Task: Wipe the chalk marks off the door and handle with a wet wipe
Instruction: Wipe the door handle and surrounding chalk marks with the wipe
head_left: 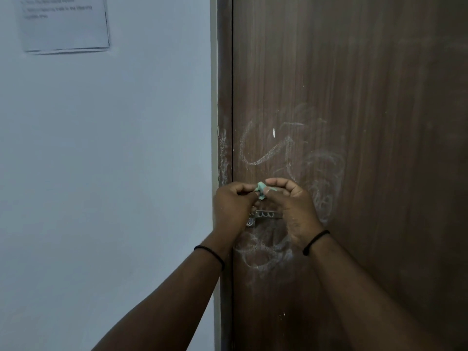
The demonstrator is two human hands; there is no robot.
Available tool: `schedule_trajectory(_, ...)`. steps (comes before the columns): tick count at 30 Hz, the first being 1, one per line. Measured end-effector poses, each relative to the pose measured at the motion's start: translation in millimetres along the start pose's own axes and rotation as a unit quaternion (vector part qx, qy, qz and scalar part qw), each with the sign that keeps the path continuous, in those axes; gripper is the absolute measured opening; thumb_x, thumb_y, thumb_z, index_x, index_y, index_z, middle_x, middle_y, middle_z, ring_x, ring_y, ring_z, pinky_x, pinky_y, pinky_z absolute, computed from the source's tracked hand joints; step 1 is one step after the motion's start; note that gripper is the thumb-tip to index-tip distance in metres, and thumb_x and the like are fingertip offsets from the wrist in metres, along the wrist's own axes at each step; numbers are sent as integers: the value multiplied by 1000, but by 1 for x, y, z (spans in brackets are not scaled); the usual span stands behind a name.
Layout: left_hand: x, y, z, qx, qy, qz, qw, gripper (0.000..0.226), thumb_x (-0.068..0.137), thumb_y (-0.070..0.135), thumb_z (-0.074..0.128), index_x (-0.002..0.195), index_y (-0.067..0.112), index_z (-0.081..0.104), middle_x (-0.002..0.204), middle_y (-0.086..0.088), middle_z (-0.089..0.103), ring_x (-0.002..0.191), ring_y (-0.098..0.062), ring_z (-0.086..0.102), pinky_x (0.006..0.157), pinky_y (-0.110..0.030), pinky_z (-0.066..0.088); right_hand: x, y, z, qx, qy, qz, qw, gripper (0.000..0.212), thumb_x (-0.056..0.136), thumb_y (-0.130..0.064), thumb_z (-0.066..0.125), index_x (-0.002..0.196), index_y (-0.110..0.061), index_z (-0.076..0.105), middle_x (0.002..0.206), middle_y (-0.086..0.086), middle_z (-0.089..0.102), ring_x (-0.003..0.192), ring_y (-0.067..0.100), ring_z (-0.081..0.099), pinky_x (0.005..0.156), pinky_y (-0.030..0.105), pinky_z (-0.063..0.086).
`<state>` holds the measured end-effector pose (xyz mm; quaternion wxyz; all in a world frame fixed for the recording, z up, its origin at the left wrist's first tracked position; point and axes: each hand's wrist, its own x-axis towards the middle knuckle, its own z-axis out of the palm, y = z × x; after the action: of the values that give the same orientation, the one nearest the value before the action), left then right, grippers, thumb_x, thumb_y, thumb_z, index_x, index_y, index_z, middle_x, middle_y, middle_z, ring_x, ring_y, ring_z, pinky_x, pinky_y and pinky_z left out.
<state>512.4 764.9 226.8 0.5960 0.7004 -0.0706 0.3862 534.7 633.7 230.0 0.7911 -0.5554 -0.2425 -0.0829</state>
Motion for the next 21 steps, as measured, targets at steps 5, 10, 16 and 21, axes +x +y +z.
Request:
schedule_trajectory(5, 8, -7, -3, 250, -203, 76, 944, 42, 95, -4, 49, 123, 19, 70, 118, -2, 70, 99, -17, 66, 77, -20, 51, 23, 12, -4, -109, 111, -25, 988, 12, 78, -1, 80, 84, -9, 74, 87, 13, 76, 84, 26, 73, 75, 33, 60)
schedule_trajectory(10, 23, -32, -15, 221, -168, 28, 960, 38, 97, 4, 49, 123, 23, 70, 105, -1, 72, 90, -16, 66, 76, -25, 51, 49, 30, 7, -159, 69, -68, 982, 10, 83, -8, 76, 89, -16, 75, 83, -2, 77, 79, 11, 73, 65, 15, 55)
schedule_trajectory(16, 26, -60, -25, 245, -13, -30, 969, 22, 89, 11, 57, 84, 15, 78, 76, -1, 74, 69, -18, 69, 71, -32, 58, 76, 52, 16, -440, 66, -224, 867, 12, 83, -6, 74, 90, -14, 69, 91, -3, 62, 77, 6, 56, 64, 6, 37)
schedule_trajectory(21, 26, -67, -10, 304, -44, -1, 952, 26, 88, 14, 60, 62, 9, 63, 59, 3, 58, 55, -11, 54, 56, -26, 42, 84, 55, 27, -509, 22, -269, 818, 19, 83, 4, 65, 94, -6, 76, 96, 11, 72, 87, 24, 65, 76, 28, 50)
